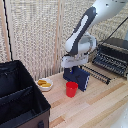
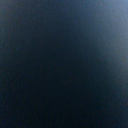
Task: Please shift your gripper toward the book. Carefully hold the book with your gripper. Gently transport the book using your gripper to the caddy's front section. Safely let the book go into the caddy's front area.
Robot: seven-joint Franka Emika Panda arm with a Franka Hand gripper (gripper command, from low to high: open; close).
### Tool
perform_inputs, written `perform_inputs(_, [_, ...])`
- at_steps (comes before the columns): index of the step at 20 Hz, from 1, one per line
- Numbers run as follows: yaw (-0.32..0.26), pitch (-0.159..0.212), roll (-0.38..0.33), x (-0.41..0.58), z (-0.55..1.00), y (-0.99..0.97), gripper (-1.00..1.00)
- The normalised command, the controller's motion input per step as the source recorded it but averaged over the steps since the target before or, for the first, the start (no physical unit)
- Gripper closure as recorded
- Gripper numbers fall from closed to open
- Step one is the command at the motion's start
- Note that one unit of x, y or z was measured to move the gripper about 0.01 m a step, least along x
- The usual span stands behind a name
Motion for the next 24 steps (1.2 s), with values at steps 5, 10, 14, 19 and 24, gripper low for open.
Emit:
perform_inputs(5, [-0.204,-0.069,-0.085,0.023,0.37,0.29,1.0])
perform_inputs(10, [0.078,-0.04,-0.013,0.325,0.67,-0.13,1.0])
perform_inputs(14, [0.202,-0.084,0.0,0.073,0.55,-0.4,1.0])
perform_inputs(19, [0.19,0.017,0.003,0.044,0.85,-0.28,1.0])
perform_inputs(24, [0.133,0.124,0.024,0.013,0.81,-0.14,1.0])
